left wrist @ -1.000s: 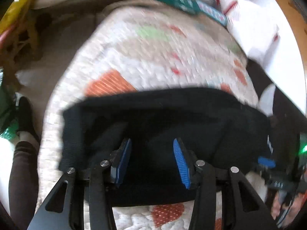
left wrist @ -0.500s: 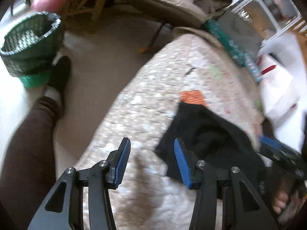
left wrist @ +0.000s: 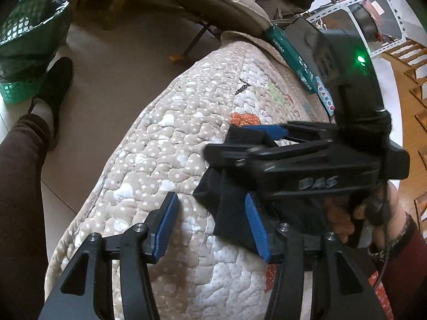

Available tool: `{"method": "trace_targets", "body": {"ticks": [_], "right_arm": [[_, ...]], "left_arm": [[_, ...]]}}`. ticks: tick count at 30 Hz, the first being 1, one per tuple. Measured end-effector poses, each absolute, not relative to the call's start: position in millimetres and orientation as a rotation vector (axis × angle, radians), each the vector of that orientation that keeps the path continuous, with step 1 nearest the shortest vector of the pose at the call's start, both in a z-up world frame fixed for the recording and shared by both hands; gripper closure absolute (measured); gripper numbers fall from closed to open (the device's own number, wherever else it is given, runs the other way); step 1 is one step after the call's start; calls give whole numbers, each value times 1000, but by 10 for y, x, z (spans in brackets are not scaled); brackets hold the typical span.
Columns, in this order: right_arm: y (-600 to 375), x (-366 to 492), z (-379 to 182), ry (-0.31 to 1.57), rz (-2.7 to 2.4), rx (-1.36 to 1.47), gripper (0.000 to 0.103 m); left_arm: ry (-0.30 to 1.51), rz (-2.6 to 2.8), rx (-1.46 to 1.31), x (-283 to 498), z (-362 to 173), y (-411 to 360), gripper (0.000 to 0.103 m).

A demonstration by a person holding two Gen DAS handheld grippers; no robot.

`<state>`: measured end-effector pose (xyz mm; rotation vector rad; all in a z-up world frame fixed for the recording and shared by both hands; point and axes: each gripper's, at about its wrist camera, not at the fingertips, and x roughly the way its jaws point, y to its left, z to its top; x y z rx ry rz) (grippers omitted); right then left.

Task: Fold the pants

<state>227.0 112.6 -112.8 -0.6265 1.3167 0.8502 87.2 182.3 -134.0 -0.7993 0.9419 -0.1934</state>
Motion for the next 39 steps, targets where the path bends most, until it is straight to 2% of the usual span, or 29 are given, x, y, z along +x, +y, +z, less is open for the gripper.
{"method": "trace_targets", "body": {"ticks": [1, 2, 3, 4, 5, 7, 10, 17, 18, 20, 21, 22, 24, 27, 34, 39], "right_arm": [[1188, 2236, -1149, 1299, 854, -659, 25], [1243, 2189, -1156, 1294, 864, -684, 33], [1279, 2158, -1153, 1284, 865, -703, 44], [1288, 2144, -1141, 1280, 856, -723, 68], [1267, 2182, -1127, 1299, 853, -698, 78], [1197, 2255, -1072, 1321, 843, -631, 85], [1128, 2256, -976, 1304, 834, -593, 87], [1092, 2212, -797, 1275, 837, -566, 87], [1080, 2214, -771, 1273, 841, -561, 87], [970, 2207, -671, 1268, 847, -548, 87], [954, 2205, -641, 1265, 848, -541, 87], [932, 2202, -612, 1263, 851, -531, 87], [897, 2180, -569, 1258, 856, -522, 87], [841, 2124, -496, 1235, 853, -515, 87], [348, 2211, -49, 1157, 815, -365, 87], [-218, 2290, 106, 1139, 745, -274, 87]], "left_arm": [[940, -195, -797, 875, -1336, 1817, 51], [938, -197, -795, 884, -1332, 1810, 50], [933, -200, -792, 891, -1322, 1805, 48], [929, -199, -790, 895, -1316, 1801, 46], [924, -198, -788, 896, -1307, 1801, 45], [910, -199, -779, 898, -1274, 1794, 41], [881, -207, -750, 939, -1198, 1751, 34], [908, -289, -572, 1148, -1132, 1403, 32], [926, -290, -557, 1170, -1164, 1380, 35], [932, -286, -577, 1176, -1179, 1429, 52], [941, -301, -612, 1179, -1192, 1482, 67], [949, -314, -638, 1179, -1201, 1509, 73], [957, -332, -656, 1164, -1165, 1496, 80], [950, -316, -576, 1141, -998, 1359, 84], [879, -349, -532, 1163, -462, 1037, 84], [896, -423, -465, 1291, -305, 451, 84]]}}
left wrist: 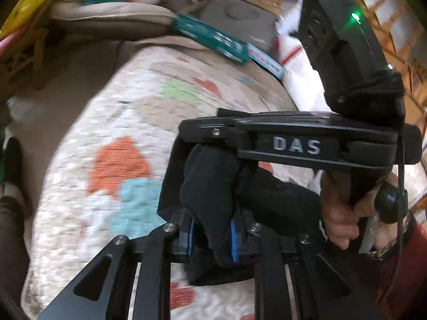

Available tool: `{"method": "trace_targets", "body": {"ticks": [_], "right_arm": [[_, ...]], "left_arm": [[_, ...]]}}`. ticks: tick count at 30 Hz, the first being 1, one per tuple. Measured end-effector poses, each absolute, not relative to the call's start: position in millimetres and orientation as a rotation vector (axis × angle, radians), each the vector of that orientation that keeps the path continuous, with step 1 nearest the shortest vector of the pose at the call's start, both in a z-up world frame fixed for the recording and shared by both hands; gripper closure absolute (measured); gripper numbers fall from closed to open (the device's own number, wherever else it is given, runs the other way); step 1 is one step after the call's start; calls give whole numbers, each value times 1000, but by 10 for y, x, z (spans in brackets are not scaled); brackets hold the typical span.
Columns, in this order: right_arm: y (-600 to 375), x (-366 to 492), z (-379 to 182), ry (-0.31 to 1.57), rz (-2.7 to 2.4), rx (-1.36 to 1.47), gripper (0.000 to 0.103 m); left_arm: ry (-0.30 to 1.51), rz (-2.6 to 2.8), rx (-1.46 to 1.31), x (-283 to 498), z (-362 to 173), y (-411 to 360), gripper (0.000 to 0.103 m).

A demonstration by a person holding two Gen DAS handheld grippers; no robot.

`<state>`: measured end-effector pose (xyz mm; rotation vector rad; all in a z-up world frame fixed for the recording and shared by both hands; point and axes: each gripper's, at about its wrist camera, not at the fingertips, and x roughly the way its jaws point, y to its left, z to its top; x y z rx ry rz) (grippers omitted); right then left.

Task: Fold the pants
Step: 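Press the folded pants flat with the right gripper beside the left gripper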

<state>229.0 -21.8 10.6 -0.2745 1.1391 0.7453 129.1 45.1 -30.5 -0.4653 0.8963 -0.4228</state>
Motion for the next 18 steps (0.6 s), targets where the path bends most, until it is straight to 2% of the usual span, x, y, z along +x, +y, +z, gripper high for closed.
{"method": "trace_targets", "body": {"ticks": [9, 12, 13, 15, 18], "right_arm": [[-1547, 2325, -352, 1204, 541, -103, 87], [-1952, 2345, -522, 1228, 476, -47, 76], [-2130, 2353, -533, 1235, 434, -10, 63], [-2445, 2352, -477, 1212, 361, 48, 52], [-2830, 2307, -295, 1153, 227, 107, 49]], "left_arm": [[1019, -541, -297, 1401, -584, -857, 82], [1051, -563, -271, 1313, -612, -1012, 70], [1050, -587, -273, 1257, -573, -1024, 65], [1028, -635, -251, 1074, -450, -1011, 59], [1004, -673, -217, 791, -294, -819, 50]]}}
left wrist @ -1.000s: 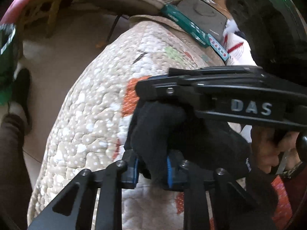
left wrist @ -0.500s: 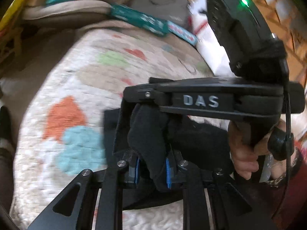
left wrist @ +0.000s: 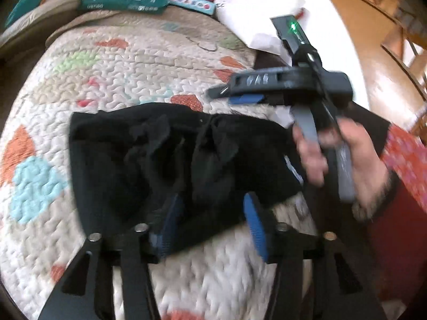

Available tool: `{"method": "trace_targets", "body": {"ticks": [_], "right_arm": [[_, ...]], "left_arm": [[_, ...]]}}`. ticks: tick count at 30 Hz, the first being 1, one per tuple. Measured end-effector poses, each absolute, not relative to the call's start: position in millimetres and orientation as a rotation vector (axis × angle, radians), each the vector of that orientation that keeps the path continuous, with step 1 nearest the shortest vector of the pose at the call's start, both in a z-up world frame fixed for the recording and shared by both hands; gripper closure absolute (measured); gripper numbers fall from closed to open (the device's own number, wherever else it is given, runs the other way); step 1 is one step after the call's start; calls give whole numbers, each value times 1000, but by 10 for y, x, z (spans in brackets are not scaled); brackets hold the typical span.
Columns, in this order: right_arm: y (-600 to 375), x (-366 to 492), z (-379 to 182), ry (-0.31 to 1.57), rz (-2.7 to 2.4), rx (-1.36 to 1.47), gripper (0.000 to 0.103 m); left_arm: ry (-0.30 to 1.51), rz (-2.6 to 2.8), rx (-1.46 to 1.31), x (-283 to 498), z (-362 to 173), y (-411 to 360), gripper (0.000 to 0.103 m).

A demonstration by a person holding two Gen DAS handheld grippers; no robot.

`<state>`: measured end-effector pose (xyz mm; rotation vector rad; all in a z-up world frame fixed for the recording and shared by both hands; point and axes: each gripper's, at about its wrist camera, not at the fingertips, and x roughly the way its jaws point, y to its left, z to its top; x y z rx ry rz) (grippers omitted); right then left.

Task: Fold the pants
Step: 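Press the folded pants flat with the right gripper beside the left gripper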

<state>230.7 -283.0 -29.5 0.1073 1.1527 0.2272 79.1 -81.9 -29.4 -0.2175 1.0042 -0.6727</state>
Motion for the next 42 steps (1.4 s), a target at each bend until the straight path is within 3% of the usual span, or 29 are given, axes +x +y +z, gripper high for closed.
{"method": "trace_targets", "body": {"ticks": [3, 8, 10, 16, 17, 24, 28, 33, 38, 39, 40, 42], "right_arm": [[-3003, 2184, -18, 1058, 158, 162, 47], [-2447, 1922, 111, 1031, 391, 179, 63], [-2179, 1822, 29, 1048, 475, 164, 64], [-1464, 1673, -488, 1102, 313, -299, 64], [-1441, 1663, -580, 1126, 287, -352, 69], [-2435, 1586, -609, 1253, -150, -398, 69], [-2813, 1521, -232, 1172, -165, -185, 68], [-2213, 1613, 75, 1115, 224, 4, 65], [-1546, 1775, -399, 1198, 245, -255, 65], [-1545, 1786, -511, 1227, 245, -264, 70], [-1573, 1775, -568, 1250, 261, -237, 97], [-1697, 1705, -497, 1234, 262, -153, 97]], "left_arm": [[1000, -575, -192, 674, -283, -545, 49], [1024, -373, -303, 949, -459, -203, 50], [1031, -337, -307, 1057, -539, -206, 50], [1077, -336, -214, 1086, -786, -564, 50], [1075, -337, -205, 1060, -800, -578, 50], [1068, -383, -261, 987, -751, -363, 50], [1041, -362, -318, 913, -677, -204, 50], [1036, -348, -290, 915, -644, -239, 50], [1027, -344, -280, 866, -628, -207, 50], [1024, -343, -274, 860, -617, -192, 50], [1020, -341, -270, 860, -606, -183, 50], [1012, -350, -283, 874, -593, -158, 50]]}}
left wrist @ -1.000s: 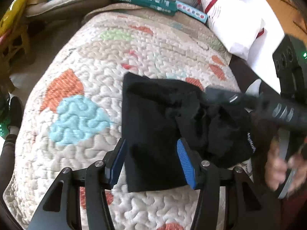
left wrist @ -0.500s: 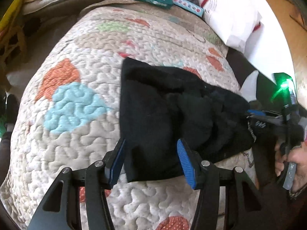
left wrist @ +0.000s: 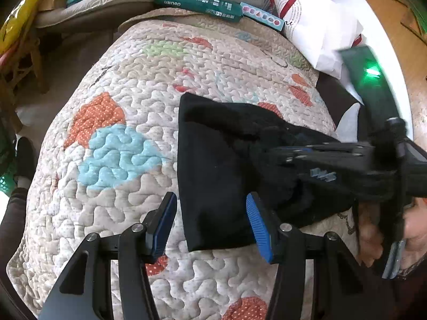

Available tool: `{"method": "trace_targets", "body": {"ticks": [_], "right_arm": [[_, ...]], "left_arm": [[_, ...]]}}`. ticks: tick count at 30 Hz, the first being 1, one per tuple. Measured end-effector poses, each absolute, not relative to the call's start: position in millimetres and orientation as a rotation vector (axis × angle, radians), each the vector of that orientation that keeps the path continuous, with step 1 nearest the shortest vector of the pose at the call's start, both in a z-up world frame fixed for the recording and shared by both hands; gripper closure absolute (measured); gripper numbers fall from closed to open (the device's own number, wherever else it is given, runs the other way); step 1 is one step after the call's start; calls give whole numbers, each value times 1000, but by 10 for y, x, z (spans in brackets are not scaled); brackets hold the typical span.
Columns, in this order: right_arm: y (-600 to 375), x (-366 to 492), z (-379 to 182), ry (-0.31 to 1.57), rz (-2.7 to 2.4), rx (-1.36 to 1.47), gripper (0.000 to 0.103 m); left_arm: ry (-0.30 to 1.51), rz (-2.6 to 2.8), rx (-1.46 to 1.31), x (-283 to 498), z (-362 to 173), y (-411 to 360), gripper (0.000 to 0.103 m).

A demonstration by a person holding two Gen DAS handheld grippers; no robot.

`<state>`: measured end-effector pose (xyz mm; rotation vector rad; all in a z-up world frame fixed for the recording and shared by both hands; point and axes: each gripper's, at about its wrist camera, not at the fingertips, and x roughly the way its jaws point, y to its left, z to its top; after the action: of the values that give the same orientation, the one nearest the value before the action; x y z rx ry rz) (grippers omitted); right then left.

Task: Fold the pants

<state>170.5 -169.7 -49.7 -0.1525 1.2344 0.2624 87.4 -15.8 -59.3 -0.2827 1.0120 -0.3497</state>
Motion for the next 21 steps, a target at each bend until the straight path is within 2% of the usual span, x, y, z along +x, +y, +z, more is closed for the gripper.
{"method": "trace_targets", "body": {"ticks": [5, 8, 11, 14, 18, 21], "right_arm": [[-2114, 1513, -154, 1193, 186, -24, 97], [-2367, 1415, -185, 1230, 122, 4, 97], [-2452, 1431, -292, 1273, 85, -19, 92], [-2515, 1469, -135, 1196, 1, -16, 89], [-2449, 1465, 22, 1143, 190, 146, 89], [-2407, 1457, -127, 1191, 414, 341, 89]], "left_arm": [[1034, -382, -312, 979, -649, -223, 50], [1053, -395, -298, 1017, -726, -332, 50], [1083, -392, -250, 1038, -833, -461, 50], [1108, -379, -239, 1041, -936, -506, 50], [1096, -378, -249, 1029, -955, -492, 50], [1098, -379, -249, 1029, -959, -486, 49]]}}
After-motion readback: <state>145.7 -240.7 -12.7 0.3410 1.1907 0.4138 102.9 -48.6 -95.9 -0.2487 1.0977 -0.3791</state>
